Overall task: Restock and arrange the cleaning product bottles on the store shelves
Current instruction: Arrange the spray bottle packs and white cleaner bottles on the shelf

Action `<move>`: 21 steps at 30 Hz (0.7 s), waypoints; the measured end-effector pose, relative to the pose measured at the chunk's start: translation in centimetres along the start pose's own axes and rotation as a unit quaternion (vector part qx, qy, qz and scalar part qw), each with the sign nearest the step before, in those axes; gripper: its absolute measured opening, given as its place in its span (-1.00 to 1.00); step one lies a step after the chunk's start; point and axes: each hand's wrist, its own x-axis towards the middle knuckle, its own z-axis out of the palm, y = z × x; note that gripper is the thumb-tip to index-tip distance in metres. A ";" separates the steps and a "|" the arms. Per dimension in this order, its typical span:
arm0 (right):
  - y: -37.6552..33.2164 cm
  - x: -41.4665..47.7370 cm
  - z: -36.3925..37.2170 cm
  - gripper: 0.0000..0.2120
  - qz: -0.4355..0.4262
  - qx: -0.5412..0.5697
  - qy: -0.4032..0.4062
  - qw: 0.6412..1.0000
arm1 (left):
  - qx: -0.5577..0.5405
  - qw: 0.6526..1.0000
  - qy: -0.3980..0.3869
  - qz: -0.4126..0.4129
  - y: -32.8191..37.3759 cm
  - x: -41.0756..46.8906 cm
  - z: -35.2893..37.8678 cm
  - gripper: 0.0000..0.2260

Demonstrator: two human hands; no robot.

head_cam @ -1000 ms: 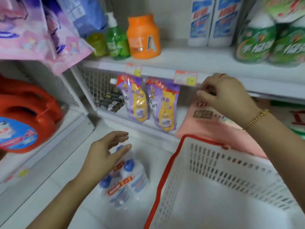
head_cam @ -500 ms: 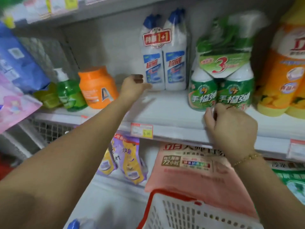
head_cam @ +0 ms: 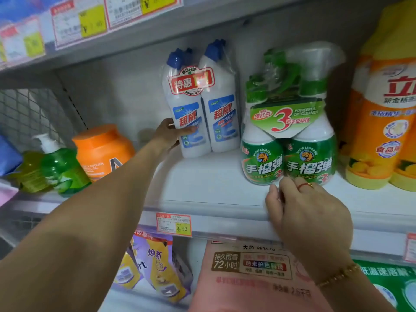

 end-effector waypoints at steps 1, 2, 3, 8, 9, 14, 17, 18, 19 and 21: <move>0.0 0.0 0.1 -0.72 0.001 -0.001 0.003 1.000 | 0.020 1.000 -0.018 0.002 0.2 -0.4 0.0 -0.57; 0.0 -0.1 0.2 -0.72 0.000 -0.003 0.007 1.000 | 0.037 0.999 -0.026 0.008 0.3 -0.8 0.1 -0.56; -0.1 -0.1 0.2 -0.72 -0.002 -0.004 0.011 1.000 | 0.053 0.998 -0.021 0.018 0.6 -1.3 0.1 -0.50; 0.0 -0.1 -0.2 -0.69 -0.008 -0.004 0.014 1.000 | 0.090 0.990 0.048 0.095 1.5 -6.2 0.3 -0.43; 0.1 -0.1 -0.2 -0.69 -0.009 -0.001 0.015 1.000 | 0.107 0.985 0.066 0.116 1.5 -7.3 0.2 -0.43; 0.1 -0.1 -0.5 -0.65 -0.005 0.030 0.009 1.000 | 0.222 0.943 0.115 0.221 0.4 -12.7 -2.1 -0.51; 0.1 -0.1 -0.8 -0.64 0.002 0.046 -0.013 0.999 | 0.260 0.922 0.134 0.254 0.8 -15.9 -3.6 -0.54; 0.1 -0.1 -0.9 -0.63 0.004 0.056 -0.024 0.998 | 0.269 0.916 0.144 0.261 1.0 -17.0 -4.1 -0.53; 0.1 -0.1 -1.1 -0.63 0.005 0.066 -0.032 0.997 | 0.273 0.912 0.154 0.265 1.2 -18.2 -4.7 -0.52; 0.1 0.1 -1.6 -0.68 0.028 0.110 -0.045 0.992 | 0.270 0.908 0.174 0.268 1.7 -20.7 -5.6 -0.50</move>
